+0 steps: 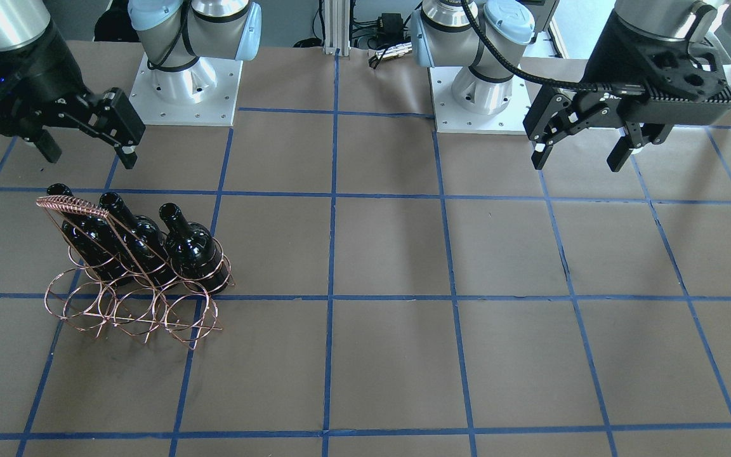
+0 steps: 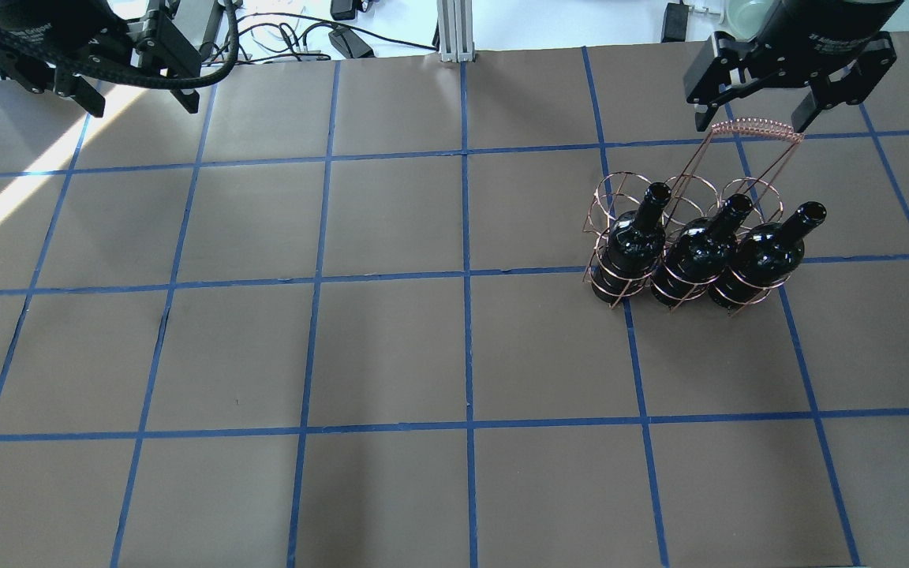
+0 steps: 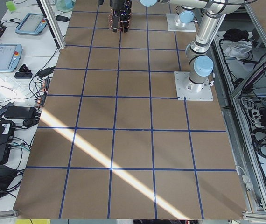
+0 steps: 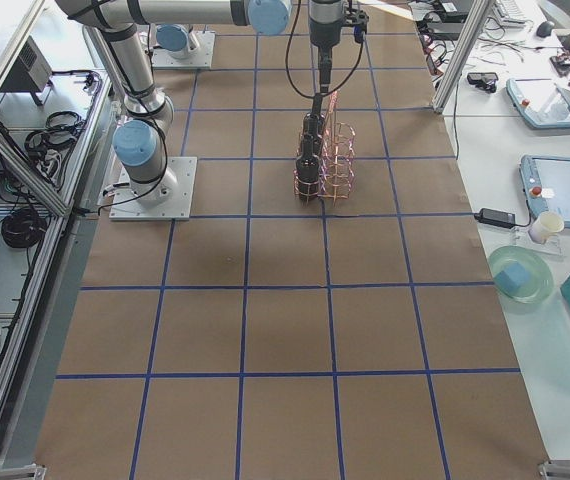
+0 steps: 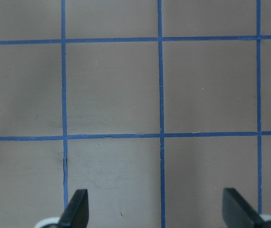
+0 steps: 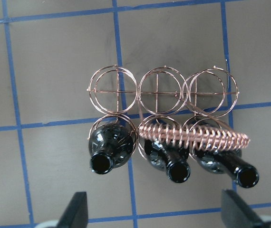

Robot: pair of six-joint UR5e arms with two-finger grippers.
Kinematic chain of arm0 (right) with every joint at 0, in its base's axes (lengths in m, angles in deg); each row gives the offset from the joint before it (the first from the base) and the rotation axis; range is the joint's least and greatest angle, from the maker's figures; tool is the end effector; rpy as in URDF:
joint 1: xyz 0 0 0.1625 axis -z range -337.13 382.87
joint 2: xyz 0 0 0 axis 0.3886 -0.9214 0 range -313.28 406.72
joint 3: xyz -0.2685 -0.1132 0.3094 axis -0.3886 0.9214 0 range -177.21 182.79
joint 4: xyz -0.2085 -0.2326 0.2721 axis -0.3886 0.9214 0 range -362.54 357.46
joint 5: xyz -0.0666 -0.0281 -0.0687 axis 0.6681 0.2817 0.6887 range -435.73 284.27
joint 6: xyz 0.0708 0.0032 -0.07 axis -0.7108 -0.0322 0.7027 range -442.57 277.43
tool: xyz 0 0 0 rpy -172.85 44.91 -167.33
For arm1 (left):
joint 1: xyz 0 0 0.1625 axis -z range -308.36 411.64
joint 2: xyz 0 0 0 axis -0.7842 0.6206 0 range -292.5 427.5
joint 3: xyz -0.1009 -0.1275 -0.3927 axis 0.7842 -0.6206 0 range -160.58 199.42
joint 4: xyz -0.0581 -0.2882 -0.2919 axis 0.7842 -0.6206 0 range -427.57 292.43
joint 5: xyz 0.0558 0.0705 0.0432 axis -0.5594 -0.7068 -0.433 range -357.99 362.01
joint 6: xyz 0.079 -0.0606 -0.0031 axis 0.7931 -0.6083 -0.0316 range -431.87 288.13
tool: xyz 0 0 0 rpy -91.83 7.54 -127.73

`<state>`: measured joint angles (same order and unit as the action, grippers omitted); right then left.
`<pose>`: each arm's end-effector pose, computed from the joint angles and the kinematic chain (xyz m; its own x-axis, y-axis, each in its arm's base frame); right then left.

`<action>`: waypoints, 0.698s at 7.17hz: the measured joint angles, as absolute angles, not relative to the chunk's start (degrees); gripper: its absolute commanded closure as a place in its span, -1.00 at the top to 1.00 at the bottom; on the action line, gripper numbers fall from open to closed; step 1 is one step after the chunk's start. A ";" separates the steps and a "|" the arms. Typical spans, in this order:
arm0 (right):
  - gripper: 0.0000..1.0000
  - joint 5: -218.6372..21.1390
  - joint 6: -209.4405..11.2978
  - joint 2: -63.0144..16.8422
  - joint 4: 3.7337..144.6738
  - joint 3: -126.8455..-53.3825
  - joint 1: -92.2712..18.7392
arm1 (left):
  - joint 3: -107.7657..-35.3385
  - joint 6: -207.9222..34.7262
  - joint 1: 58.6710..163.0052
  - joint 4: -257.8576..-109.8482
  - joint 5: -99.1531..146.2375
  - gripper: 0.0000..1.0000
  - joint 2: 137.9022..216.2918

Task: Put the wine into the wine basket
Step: 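Open the right gripper and raise it away from the rack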

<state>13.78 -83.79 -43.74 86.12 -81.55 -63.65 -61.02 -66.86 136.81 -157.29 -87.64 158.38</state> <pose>0.1039 -0.5015 0.5383 -0.9966 0.0812 -0.0103 0.0818 0.9932 -0.0832 -0.0907 -0.5178 0.5639 -1.0000 0.0031 -0.0076 0.0042 0.9878 -0.1558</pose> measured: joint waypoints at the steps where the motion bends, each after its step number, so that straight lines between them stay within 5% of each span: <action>1: 1.00 14.01 -86.41 -44.70 84.90 -80.96 -67.15 | -61.10 -66.86 136.82 -157.23 -87.60 1.00 158.40; 5: 1.00 14.56 -87.50 -43.46 84.63 -80.15 -70.60 | -61.23 -66.79 136.81 -157.04 -87.47 1.00 158.55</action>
